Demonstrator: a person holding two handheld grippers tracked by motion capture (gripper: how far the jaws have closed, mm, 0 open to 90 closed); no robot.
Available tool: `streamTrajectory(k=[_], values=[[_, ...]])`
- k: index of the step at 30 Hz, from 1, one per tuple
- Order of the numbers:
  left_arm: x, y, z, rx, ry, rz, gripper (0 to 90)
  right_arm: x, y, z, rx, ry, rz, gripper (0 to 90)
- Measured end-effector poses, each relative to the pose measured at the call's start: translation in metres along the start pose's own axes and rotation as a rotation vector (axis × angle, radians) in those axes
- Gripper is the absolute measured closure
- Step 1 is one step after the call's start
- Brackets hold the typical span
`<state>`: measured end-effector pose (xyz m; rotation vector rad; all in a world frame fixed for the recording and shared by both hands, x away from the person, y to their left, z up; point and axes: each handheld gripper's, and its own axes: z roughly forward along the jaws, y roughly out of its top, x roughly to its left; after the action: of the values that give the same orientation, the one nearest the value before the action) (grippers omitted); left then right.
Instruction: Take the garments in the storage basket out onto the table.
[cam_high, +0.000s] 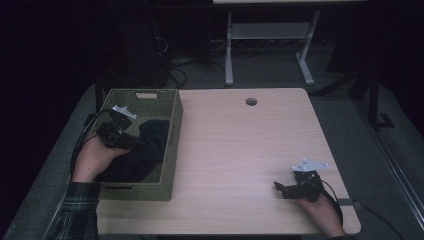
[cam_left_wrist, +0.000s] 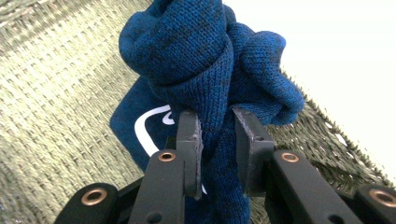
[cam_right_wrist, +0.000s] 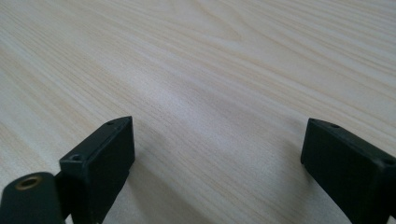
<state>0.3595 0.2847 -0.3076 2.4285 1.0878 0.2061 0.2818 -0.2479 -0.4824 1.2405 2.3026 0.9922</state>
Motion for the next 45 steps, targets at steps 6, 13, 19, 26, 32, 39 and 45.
streamTrajectory(k=[6,13,19,26,32,39,45], values=[[0.004,0.006,-0.014,-0.01,0.0,-0.004,73.9,0.0,0.0,0.0,0.0,0.0,0.001,9.5],[0.008,0.014,-0.032,-0.021,-0.002,-0.013,73.8,0.0,0.0,0.0,-0.001,-0.001,0.001,9.5],[0.01,0.021,-0.049,-0.034,0.001,-0.025,73.9,0.0,0.0,0.0,-0.001,-0.001,0.001,9.5],[0.006,0.033,-0.072,-0.082,-0.003,-0.016,74.2,0.0,0.0,0.0,0.0,-0.001,0.001,9.5],[0.0,0.049,-0.085,-0.109,-0.006,0.005,74.3,0.0,0.0,0.0,0.0,-0.001,0.001,9.5],[-0.009,0.07,-0.097,-0.126,0.006,0.04,74.3,0.0,0.0,0.0,0.0,-0.001,0.001,9.5],[-0.019,0.088,-0.104,-0.14,0.009,0.067,74.3,0.0,0.0,0.0,0.0,-0.001,0.0,9.5]])
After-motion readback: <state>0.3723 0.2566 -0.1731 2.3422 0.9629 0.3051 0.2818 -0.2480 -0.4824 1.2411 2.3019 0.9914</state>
